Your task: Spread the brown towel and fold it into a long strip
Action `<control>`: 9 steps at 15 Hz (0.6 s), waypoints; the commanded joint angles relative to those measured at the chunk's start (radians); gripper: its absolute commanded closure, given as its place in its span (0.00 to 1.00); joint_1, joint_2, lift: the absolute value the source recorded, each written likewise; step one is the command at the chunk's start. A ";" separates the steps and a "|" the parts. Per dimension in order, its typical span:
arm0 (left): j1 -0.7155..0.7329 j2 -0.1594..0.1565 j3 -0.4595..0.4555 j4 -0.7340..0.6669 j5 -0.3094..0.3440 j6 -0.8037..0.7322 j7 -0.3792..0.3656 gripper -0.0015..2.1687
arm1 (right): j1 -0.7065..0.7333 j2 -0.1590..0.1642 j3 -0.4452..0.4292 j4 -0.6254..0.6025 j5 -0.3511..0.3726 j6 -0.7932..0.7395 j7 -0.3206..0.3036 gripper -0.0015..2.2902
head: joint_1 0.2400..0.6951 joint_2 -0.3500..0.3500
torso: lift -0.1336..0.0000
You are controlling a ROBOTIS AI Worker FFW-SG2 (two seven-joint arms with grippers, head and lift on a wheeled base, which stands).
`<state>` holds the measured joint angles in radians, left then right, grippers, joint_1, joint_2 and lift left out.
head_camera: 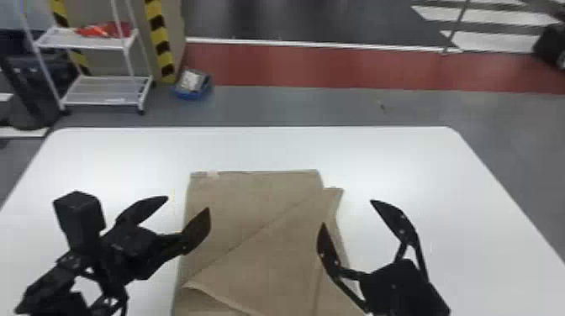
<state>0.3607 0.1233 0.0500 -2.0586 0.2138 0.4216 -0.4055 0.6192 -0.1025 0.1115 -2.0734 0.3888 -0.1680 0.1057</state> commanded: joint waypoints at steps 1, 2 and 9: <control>-0.003 -0.001 0.070 0.038 0.047 -0.057 0.031 0.02 | -0.006 -0.031 0.019 -0.022 0.077 0.045 0.138 0.07 | 1.00 0.51 | 0.06; -0.002 -0.001 0.086 0.046 0.056 -0.060 0.036 0.02 | -0.006 -0.043 0.034 -0.042 0.119 0.118 0.184 0.07 | 1.00 0.64 | 0.06; 0.004 -0.001 0.125 0.071 0.075 -0.060 0.024 0.03 | -0.001 -0.118 0.109 -0.209 0.265 0.480 0.471 0.08 | 1.00 0.79 | 0.06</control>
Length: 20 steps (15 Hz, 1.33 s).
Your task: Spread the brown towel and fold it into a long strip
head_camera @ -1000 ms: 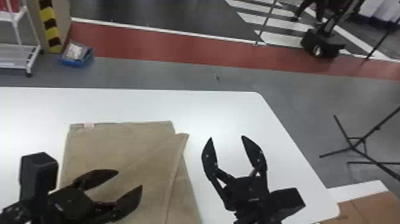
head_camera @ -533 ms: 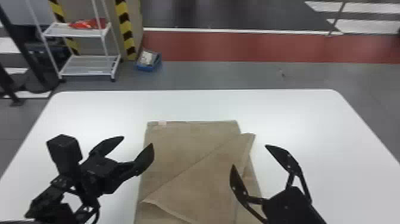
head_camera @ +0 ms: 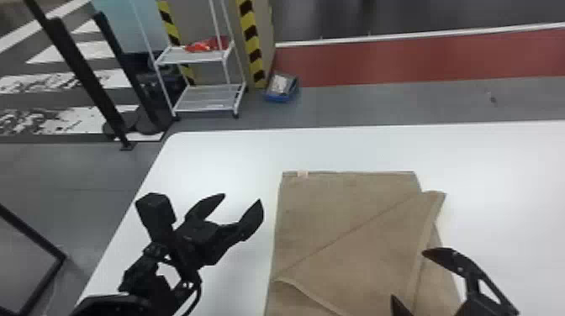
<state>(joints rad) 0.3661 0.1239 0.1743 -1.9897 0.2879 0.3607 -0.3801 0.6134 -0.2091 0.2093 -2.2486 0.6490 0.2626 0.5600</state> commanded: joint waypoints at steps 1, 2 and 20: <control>0.001 -0.001 0.001 0.002 0.000 0.001 -0.003 0.03 | 0.009 -0.023 0.018 -0.060 0.006 0.068 0.043 0.08 | 1.00 0.80 | 0.06; 0.001 -0.001 0.002 0.002 0.000 0.001 -0.003 0.03 | 0.014 -0.033 0.025 -0.088 0.011 0.093 0.072 0.08 | 1.00 0.80 | 0.06; 0.007 0.003 0.008 0.015 0.011 0.001 -0.007 0.03 | -0.112 -0.050 0.203 -0.060 0.227 0.381 0.368 0.12 | 1.00 0.90 | 0.06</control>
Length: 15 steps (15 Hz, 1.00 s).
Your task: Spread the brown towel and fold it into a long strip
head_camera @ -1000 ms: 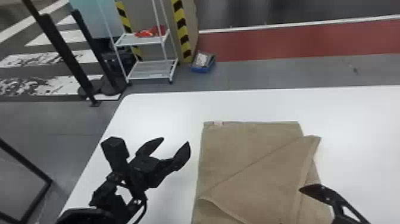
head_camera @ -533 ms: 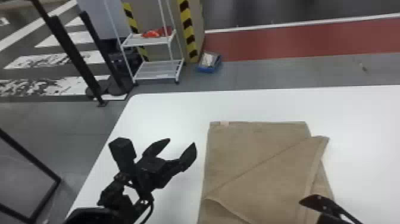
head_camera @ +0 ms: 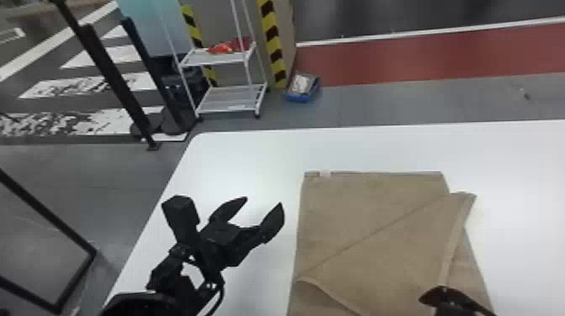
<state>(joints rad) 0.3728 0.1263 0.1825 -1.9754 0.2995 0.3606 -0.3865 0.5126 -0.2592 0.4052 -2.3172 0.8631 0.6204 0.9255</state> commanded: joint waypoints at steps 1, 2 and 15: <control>0.000 0.001 0.000 0.001 0.000 0.001 0.000 0.03 | -0.022 0.000 0.014 0.016 0.016 0.032 0.021 0.14 | 1.00 0.90 | 0.06; 0.000 0.001 0.000 0.001 0.000 0.001 0.000 0.04 | -0.031 0.002 0.018 0.022 0.016 0.039 0.030 0.17 | 1.00 0.89 | 0.06; -0.002 0.003 -0.003 0.007 -0.003 0.004 0.000 0.04 | -0.043 -0.003 0.015 -0.004 -0.002 0.057 0.018 0.30 | 1.00 0.89 | 0.06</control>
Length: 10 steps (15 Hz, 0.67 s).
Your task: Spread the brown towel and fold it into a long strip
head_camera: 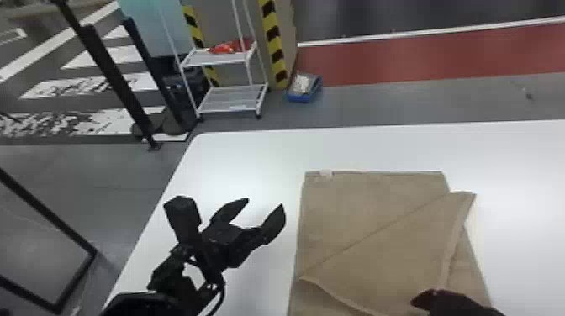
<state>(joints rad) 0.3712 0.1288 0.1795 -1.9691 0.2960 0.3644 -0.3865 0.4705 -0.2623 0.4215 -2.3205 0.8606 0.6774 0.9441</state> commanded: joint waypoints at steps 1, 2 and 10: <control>0.000 0.000 0.000 0.003 0.000 0.000 0.000 0.04 | -0.001 0.001 -0.004 0.000 0.000 0.000 -0.004 0.31 | 1.00 0.89 | 0.06; -0.002 0.000 0.000 0.003 0.000 0.000 0.000 0.04 | -0.001 0.001 -0.004 0.000 0.000 0.000 -0.007 0.41 | 1.00 0.89 | 0.06; -0.025 0.002 0.034 0.004 -0.018 0.000 -0.078 0.04 | 0.022 0.012 -0.096 -0.076 -0.040 0.000 -0.050 0.58 | 1.00 0.84 | 0.06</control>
<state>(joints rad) 0.3561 0.1291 0.2034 -1.9656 0.2875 0.3640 -0.4558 0.4833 -0.2529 0.3481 -2.3754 0.8331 0.6751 0.8965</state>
